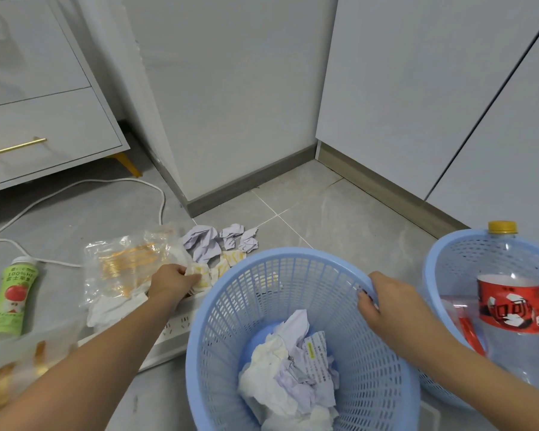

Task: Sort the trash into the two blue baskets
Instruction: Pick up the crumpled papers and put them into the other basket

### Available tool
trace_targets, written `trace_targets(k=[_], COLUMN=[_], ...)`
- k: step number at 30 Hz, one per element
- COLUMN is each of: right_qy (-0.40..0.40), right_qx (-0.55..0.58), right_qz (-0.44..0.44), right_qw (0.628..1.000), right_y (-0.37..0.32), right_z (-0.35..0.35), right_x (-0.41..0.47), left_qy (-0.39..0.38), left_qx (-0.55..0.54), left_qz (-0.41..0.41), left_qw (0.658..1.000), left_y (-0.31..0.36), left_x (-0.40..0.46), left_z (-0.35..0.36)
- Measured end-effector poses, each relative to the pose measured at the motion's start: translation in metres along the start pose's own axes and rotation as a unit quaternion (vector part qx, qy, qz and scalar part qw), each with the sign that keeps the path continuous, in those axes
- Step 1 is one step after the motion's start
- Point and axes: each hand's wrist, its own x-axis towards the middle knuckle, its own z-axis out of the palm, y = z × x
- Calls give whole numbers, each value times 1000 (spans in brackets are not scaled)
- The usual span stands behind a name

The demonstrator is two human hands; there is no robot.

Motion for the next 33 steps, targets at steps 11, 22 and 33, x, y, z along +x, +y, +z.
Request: trace_targets(k=[11, 22, 33], right_qy=[1, -3, -9], right_qx=[-6, -14, -3], right_qz=[-6, -25, -21], right_qw=[1000, 1000, 1000], right_y=[-2, -8, -5], right_z=[0, 0, -1], right_x=[0, -1, -3], left_qy=[-11, -97, -357], left_qx=[-200, -407, -364], left_qz=[51, 138, 319], left_qw=[978, 898, 799], left_y=[0, 53, 111], left_x=[-19, -79, -184], left_z=[-39, -115, -151])
